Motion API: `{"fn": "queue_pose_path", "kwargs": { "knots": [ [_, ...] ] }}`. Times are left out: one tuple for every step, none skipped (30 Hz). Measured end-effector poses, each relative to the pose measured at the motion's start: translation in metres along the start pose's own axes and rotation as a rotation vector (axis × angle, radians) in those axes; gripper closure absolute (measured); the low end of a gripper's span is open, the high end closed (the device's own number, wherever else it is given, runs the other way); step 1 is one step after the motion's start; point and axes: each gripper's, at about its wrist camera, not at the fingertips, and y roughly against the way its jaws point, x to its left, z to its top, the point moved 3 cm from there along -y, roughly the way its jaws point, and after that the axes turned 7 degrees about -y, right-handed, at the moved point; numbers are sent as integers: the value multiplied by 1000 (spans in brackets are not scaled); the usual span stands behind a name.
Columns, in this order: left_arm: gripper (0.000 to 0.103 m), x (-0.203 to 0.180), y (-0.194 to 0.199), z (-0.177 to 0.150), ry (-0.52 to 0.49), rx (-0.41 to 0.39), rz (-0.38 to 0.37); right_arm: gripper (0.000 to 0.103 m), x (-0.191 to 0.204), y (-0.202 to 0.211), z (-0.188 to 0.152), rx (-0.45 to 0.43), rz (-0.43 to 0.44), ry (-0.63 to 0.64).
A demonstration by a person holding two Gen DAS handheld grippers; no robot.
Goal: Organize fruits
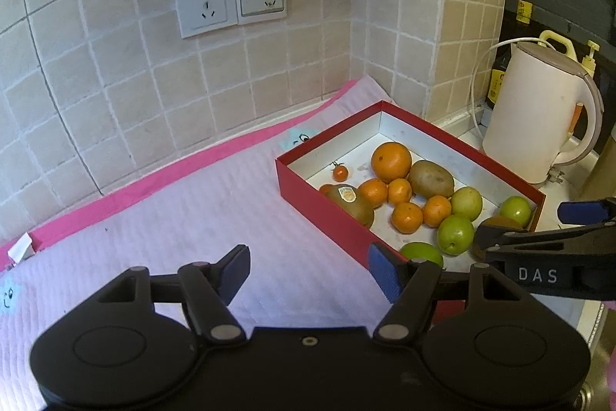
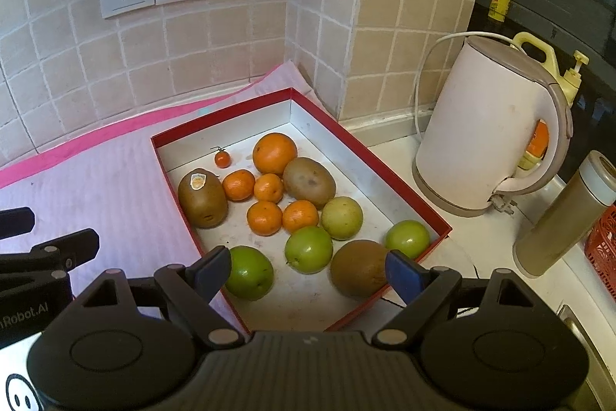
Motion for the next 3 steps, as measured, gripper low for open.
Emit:
{"fn": "queue_pose_path", "kwargs": {
  "knots": [
    [21, -1, 1, 0, -9, -9, 12, 14, 0, 0, 0, 0, -2, -2],
    [22, -1, 2, 0, -16, -18, 28, 14, 0, 0, -1, 0, -3, -4],
    [21, -1, 2, 1, -22, -20, 30, 14, 0, 0, -1, 1, -4, -4]
  ]
}}
